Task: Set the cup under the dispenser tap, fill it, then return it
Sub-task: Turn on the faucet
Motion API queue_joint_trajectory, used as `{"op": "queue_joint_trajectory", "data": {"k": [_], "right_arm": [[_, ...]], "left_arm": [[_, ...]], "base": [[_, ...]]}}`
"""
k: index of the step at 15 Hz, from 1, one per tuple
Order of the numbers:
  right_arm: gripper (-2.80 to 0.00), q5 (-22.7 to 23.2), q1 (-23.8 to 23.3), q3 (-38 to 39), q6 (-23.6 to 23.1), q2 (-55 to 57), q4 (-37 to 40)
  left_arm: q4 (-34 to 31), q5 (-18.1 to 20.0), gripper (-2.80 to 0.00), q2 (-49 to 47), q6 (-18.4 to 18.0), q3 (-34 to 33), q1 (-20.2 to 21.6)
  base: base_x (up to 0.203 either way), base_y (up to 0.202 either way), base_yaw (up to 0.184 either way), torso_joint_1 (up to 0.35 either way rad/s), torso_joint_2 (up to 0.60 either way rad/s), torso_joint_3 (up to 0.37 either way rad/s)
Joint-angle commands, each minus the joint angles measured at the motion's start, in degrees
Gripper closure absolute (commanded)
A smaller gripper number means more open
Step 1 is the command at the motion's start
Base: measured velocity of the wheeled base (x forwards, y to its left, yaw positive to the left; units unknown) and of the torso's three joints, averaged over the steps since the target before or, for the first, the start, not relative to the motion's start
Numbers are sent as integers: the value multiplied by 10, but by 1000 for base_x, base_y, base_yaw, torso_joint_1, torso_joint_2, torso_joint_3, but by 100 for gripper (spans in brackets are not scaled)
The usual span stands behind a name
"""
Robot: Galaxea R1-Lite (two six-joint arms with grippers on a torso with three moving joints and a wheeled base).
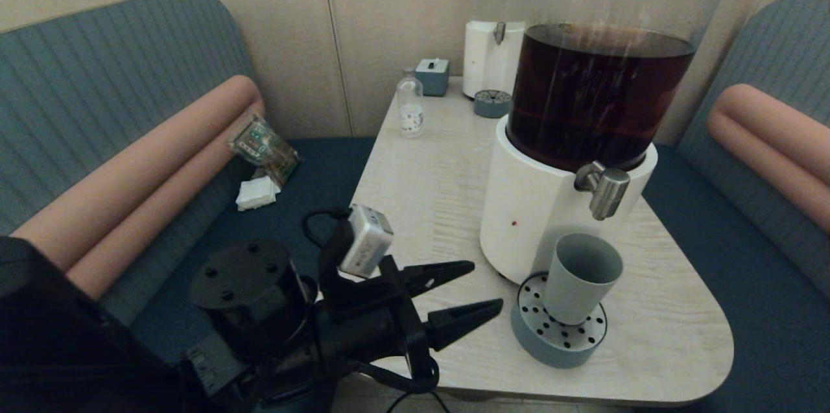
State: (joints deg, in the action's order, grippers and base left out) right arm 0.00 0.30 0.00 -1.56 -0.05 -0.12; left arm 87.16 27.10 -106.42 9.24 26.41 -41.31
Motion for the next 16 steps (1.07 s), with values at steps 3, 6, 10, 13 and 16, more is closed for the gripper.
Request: {"op": "queue_joint_trajectory", "data": {"k": [3, 6, 10, 13, 16], "right_arm": [[0, 0, 0, 0, 0, -1, -1], [0, 0, 0, 0, 0, -1, -1], [0, 0, 0, 0, 0, -1, 0], [0, 0, 0, 0, 0, -1, 0], [0, 0, 0, 0, 0, -1, -1]], "left_arm": [[5, -111, 0, 187, 38, -53, 5], [5, -180, 0, 294, 63, -87, 105], [5, -199, 0, 387, 76, -120, 324], [5, -203, 0, 477, 78, -167, 426], [-1, -198, 0, 569, 78, -198, 438]], "base": [[0, 0, 0, 0, 0, 0], [0, 0, 0, 0, 0, 0], [0, 0, 0, 0, 0, 0], [0, 0, 0, 0, 0, 0], [0, 0, 0, 0, 0, 0]]}}
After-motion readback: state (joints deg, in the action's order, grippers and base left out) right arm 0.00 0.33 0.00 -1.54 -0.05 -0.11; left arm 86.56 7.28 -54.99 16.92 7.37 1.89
